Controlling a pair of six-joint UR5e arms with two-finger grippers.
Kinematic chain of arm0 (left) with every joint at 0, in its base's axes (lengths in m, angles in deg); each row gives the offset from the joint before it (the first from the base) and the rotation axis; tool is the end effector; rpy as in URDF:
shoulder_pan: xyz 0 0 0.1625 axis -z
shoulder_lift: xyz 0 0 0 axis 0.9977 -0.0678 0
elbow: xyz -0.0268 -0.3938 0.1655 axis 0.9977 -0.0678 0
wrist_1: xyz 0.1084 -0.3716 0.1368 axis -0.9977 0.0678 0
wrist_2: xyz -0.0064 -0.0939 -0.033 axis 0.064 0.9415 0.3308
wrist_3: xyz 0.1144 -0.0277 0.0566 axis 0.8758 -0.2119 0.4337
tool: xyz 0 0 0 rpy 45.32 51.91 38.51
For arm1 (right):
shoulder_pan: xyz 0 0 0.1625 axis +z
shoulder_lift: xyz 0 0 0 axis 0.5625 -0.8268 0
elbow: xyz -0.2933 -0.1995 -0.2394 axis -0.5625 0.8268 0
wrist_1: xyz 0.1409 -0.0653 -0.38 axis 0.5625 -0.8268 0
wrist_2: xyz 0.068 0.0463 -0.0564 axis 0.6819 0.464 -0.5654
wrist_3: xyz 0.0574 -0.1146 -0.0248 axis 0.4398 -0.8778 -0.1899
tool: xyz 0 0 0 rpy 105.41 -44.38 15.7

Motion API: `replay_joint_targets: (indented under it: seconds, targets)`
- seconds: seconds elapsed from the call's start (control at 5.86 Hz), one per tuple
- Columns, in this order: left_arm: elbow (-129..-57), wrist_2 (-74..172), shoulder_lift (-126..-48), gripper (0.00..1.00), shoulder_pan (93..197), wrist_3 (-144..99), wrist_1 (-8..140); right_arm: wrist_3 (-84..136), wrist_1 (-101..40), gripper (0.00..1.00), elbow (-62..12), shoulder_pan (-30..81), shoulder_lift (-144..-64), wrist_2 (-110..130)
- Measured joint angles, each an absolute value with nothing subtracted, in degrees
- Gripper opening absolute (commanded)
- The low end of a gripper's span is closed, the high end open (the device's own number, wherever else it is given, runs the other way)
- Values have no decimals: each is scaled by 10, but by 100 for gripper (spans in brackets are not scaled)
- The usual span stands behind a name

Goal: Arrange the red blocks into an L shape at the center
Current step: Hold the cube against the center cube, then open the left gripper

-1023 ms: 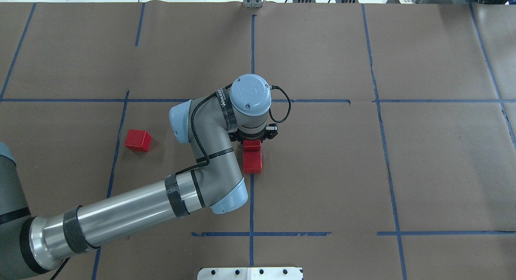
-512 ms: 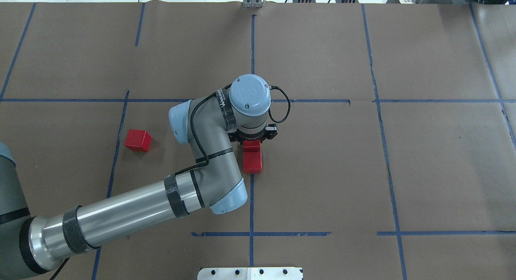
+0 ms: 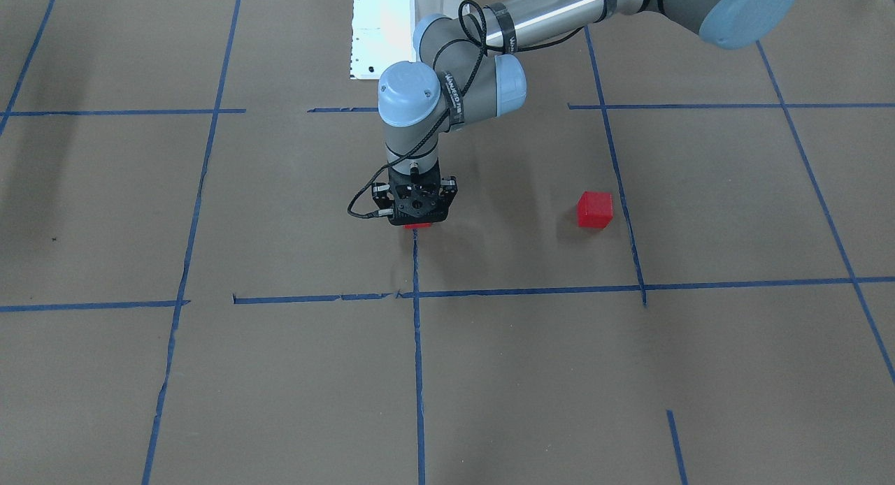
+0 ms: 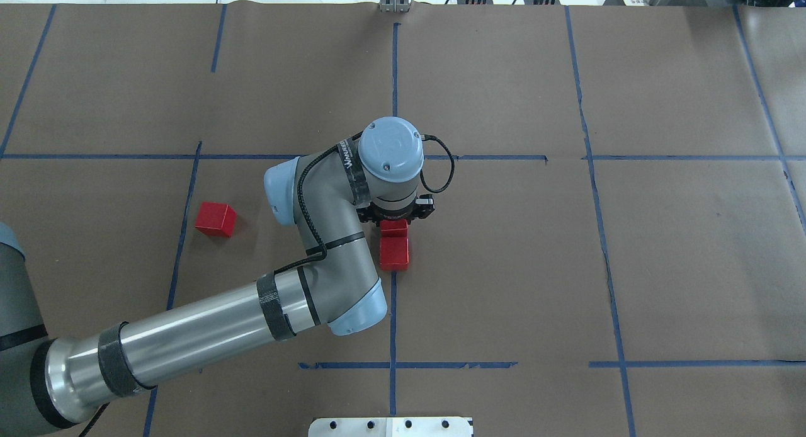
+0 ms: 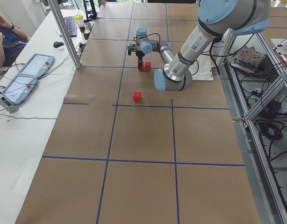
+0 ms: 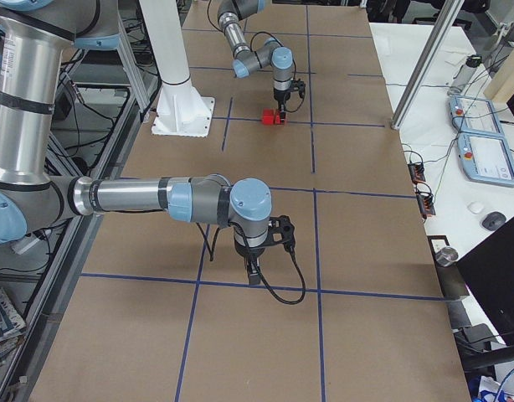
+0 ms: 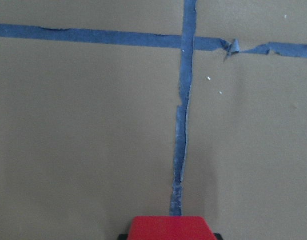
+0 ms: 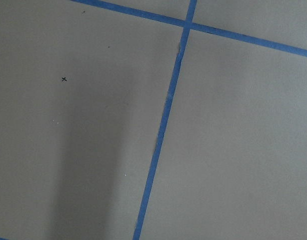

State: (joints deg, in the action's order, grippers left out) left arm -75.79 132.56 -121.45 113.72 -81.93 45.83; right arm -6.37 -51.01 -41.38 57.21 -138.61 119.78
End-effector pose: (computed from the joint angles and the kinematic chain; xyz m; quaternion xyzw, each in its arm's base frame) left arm 0.6744 -0.4644 0.1966 0.0220 0.3885 -0.0466 0.9200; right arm 0.0534 -0.3731 0.6452 0.0335 -0.3662 -0.1076 0.9237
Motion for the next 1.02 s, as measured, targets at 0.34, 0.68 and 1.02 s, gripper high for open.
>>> replay_joint_targets:
  seconds: [0.34,0.68,1.02]
  targets:
    - [-759,1326,-1215,44,1136,-820,458,-63,-510,100,-414,572,-1386,1198]
    - [-759,1326,-1212,49,1135,-820,459,-62,-510,100,-414,572,-1386,1198]
    - [-759,1325,-1211,58,1135,-820,459,-63,-510,100,-414,572,-1386,1198]
